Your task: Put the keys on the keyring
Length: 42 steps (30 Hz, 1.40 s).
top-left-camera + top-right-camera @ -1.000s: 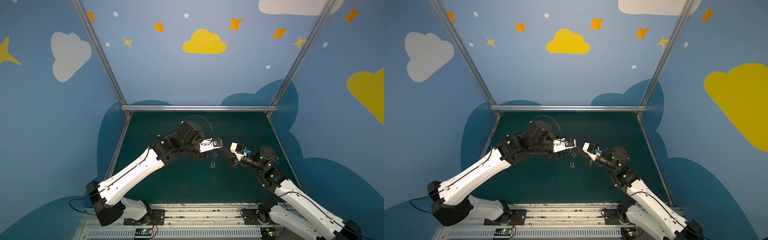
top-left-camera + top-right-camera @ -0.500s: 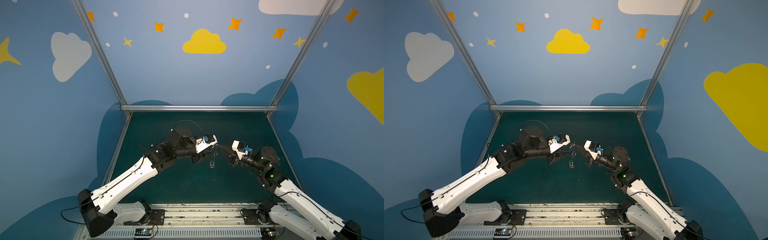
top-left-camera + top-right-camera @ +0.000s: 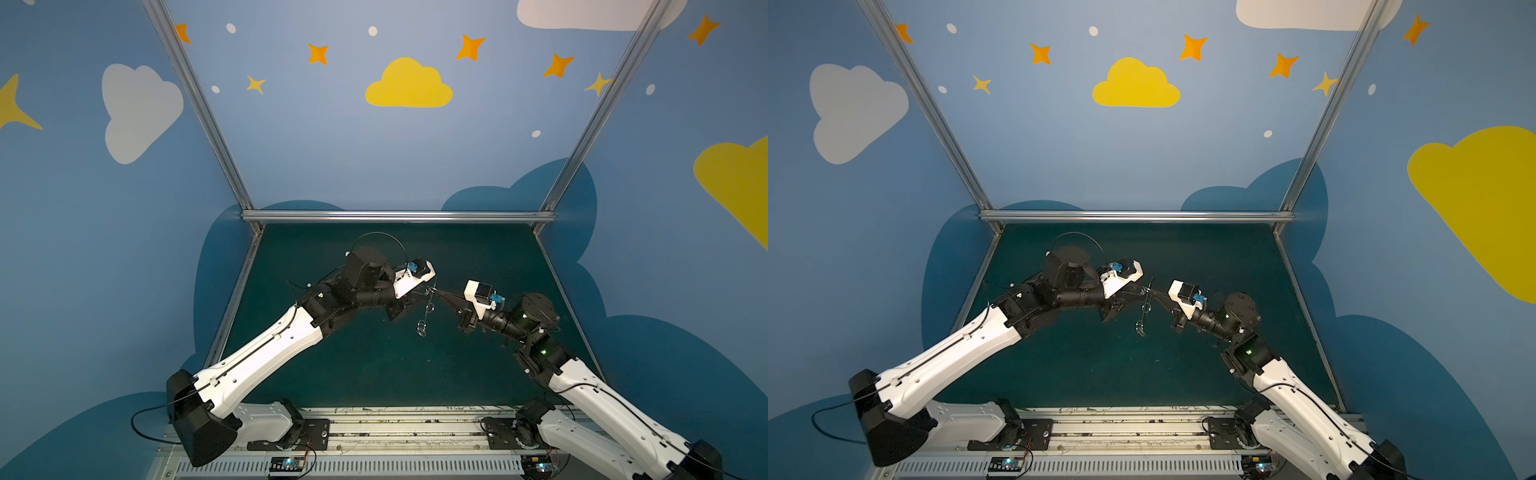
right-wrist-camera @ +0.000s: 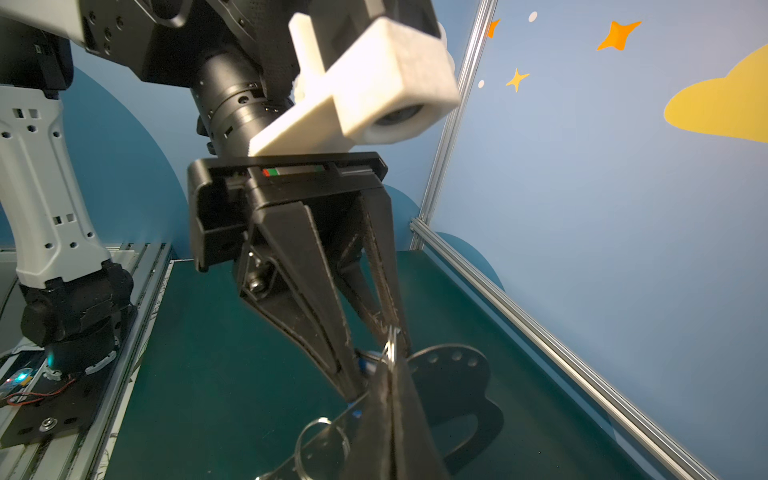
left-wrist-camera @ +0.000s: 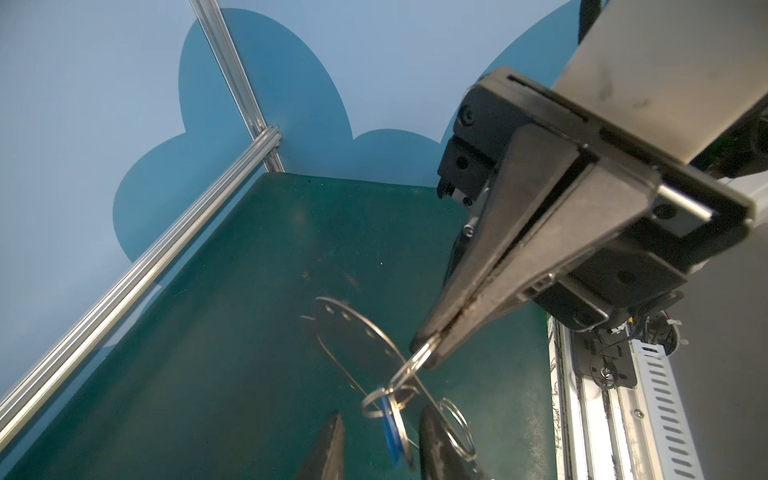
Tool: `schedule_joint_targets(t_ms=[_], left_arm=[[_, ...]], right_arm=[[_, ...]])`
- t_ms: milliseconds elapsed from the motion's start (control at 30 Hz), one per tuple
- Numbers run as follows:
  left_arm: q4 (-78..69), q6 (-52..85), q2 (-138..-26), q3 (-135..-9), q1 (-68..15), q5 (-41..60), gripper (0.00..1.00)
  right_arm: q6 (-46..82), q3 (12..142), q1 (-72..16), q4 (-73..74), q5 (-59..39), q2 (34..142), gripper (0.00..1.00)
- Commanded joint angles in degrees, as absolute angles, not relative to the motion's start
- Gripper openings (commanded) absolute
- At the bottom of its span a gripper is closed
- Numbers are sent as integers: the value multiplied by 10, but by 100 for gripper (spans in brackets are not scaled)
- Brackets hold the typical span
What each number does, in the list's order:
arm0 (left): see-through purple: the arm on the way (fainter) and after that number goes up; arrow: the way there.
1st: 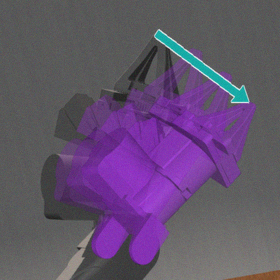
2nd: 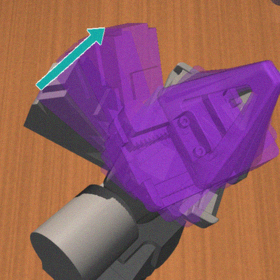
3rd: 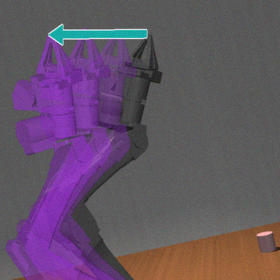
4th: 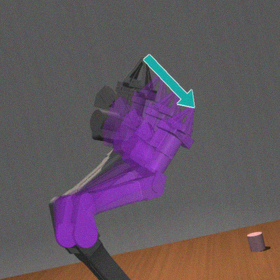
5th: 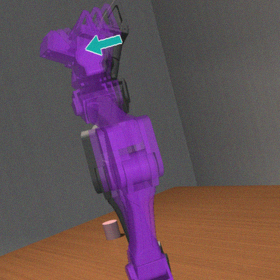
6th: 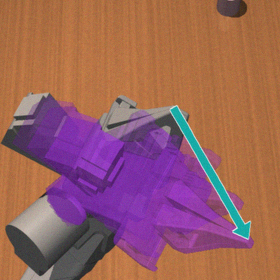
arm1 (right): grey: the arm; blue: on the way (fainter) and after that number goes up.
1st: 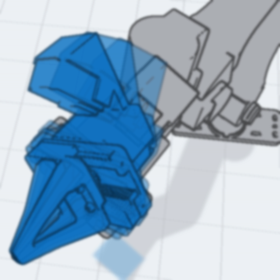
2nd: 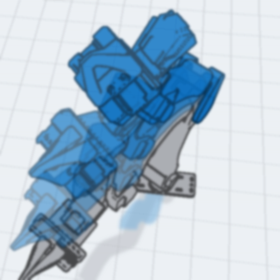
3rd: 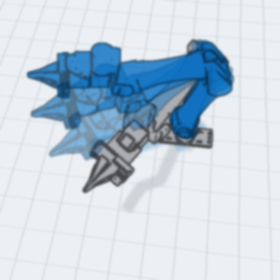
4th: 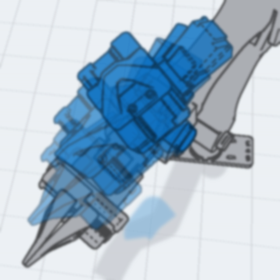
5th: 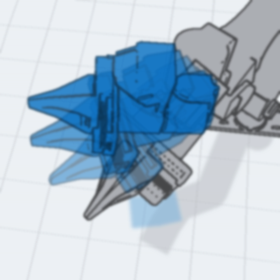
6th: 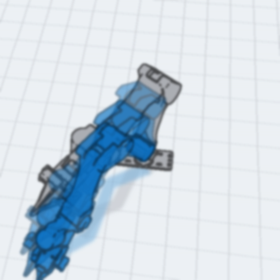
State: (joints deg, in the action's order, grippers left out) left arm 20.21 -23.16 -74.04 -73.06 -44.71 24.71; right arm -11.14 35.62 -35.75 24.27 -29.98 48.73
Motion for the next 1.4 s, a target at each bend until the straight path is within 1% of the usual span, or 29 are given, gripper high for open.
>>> schedule_joint_targets(t_ms=[0, 100, 167, 400, 467, 733, 1033, 1367], left_arm=[[214, -233, -743, -748, -445, 262, 29], [216, -238, -744, -750, -445, 263, 23], [223, -242, -746, -754, -445, 266, 16], [248, -257, -752, -768, -445, 270, 8], [256, -263, -754, -771, -444, 275, 3], [267, -273, -759, -774, -446, 297, 3], [294, -325, -755, -789, -447, 360, 3], [319, -353, -788, -824, -449, 403, 3]], right_arm=[[-107, 366, -360, 266, -295, 480, 0], [-107, 365, -359, 269, -295, 482, 0], [-106, 365, -359, 272, -296, 485, 0], [-100, 367, -359, 282, -299, 493, 0], [-98, 367, -359, 285, -299, 494, 0], [-85, 364, -358, 298, -299, 492, 0], [-77, 360, -356, 304, -315, 494, 0], [-76, 360, -357, 303, -318, 497, 0]])
